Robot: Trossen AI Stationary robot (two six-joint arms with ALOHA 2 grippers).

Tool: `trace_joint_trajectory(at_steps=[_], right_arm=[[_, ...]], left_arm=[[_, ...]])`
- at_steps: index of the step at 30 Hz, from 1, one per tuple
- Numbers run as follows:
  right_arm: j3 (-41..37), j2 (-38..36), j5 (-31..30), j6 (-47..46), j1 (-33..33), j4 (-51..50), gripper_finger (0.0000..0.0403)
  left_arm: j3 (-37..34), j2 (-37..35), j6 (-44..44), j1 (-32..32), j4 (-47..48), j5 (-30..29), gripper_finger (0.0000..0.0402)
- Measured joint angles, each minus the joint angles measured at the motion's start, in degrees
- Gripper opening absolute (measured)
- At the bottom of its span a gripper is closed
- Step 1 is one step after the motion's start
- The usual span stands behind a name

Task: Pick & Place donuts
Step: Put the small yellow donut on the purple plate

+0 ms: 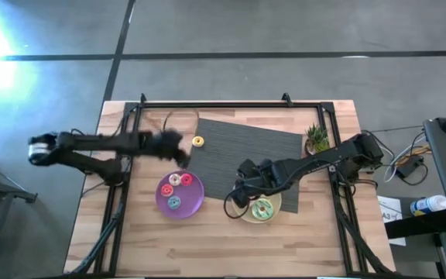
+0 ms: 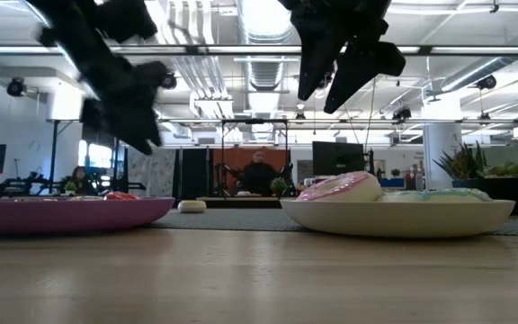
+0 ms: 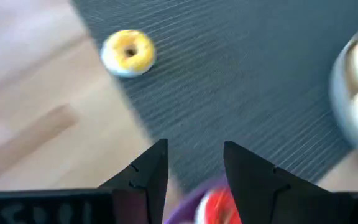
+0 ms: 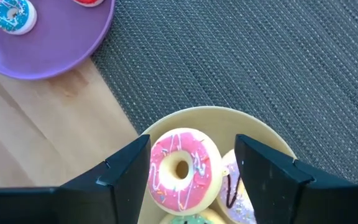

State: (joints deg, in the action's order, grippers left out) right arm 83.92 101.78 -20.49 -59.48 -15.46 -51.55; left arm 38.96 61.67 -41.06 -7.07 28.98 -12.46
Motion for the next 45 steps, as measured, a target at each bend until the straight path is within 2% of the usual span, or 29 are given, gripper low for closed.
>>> trace_joint_trajectory(at_steps=[2,3,6,9,13,25,33,37,43,45], right_arm=[[0.0,0.0,0.0,0.7,0.2,0.0,0.0224],[0.0,0.0,0.0,0.9,0.3,-0.1,0.0224],[0.0,0.0,0.0,1.0,0.3,-0.1,0.0224],[0.0,0.0,0.1,1.0,0.2,-0.3,0.0224],[-0.1,0.0,0.1,1.0,0.3,-0.5,0.0224],[-0.5,0.0,0.0,0.1,0.5,-0.5,0.0224],[-0.6,0.0,-0.1,-0.5,0.4,-0.5,0.0224],[-0.6,0.0,-0.2,-0.4,0.4,-0.5,0.0224],[-0.6,0.0,-0.7,0.5,0.5,-0.6,0.0224],[-0.6,0.0,-0.7,1.0,0.5,-0.6,0.0224]], left_arm=[[-1.4,2.0,2.8,-11.0,-7.0,13.0,0.0130],[-1.7,3.3,3.5,-15.4,-9.0,17.0,0.0130],[-1.4,7.5,6.5,-24.9,-10.4,19.6,0.0130],[-0.2,12.0,9.6,-29.0,-9.5,20.7,0.0130],[2.1,17.3,10.7,-29.6,-11.4,23.2,0.0130],[11.9,31.4,14.6,-29.5,-9.1,22.2,0.0130],[13.6,35.9,17.3,-29.5,-8.5,21.9,0.0126],[13.6,35.5,19.6,-29.5,-8.6,21.5,0.0099],[13.5,32.7,24.1,-29.3,-9.1,19.0,0.0017],[13.5,31.6,24.8,-29.4,-8.7,18.8,0.0007]])
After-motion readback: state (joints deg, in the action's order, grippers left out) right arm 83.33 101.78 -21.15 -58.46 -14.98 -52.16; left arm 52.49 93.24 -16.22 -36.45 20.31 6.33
